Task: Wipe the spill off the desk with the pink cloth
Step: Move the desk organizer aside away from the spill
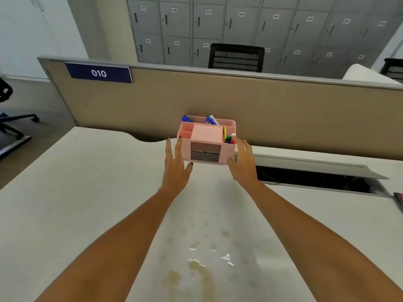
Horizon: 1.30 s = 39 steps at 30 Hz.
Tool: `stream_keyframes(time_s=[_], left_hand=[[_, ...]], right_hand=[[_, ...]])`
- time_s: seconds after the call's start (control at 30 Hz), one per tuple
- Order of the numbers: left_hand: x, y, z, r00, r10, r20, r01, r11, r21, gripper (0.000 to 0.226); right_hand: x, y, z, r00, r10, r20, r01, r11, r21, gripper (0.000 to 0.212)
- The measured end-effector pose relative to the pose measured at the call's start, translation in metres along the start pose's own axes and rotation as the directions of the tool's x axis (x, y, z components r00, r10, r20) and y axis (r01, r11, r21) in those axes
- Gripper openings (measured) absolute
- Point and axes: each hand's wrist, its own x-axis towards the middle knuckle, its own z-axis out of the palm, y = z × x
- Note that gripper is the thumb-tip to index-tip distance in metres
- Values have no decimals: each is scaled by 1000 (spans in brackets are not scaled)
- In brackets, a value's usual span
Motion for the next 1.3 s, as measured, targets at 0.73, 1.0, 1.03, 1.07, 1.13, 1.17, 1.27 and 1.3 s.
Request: stream_keyframes(time_s=[0.73, 1.0, 1.03, 1.07, 1.13, 1.17, 1.27, 1.3], left_hand=[[67, -20, 20, 972, -225, -68, 203, 949, -240, 30], [53, -22, 14, 932, -324, -159, 243, 889, -388, 6], [50, -23, 12, 931, -324, -169, 238, 888, -393, 6], [46, -24, 9, 929, -322, -180, 233, 891, -390, 6], [40, -25, 4, 924, -324, -200, 232, 896, -378, 6], [36, -26, 0, 921, -327, -211, 233, 898, -374, 6], [23, -30, -15, 914, -318, -252, 217, 907, -360, 6], [18, -32, -21, 909, -319, -268, 218, 912, -349, 6]], right_hand=[[48, 7, 31, 997, -20, -79, 12, 995, -102, 48], [39, 2, 30, 998, -3, -61, 0, 999, -41, 41], [36, 1, 30, 998, -5, -62, 4, 1000, -19, 37], [33, 0, 31, 998, -10, -64, 10, 1000, 3, 34], [28, -2, 32, 998, -18, -66, 20, 999, 38, 26], [24, -3, 32, 998, -16, -64, 19, 999, 44, 23], [10, -13, 36, 998, -6, -65, 10, 998, 63, 19], [4, -19, 38, 997, -16, -72, 20, 998, 53, 20]])
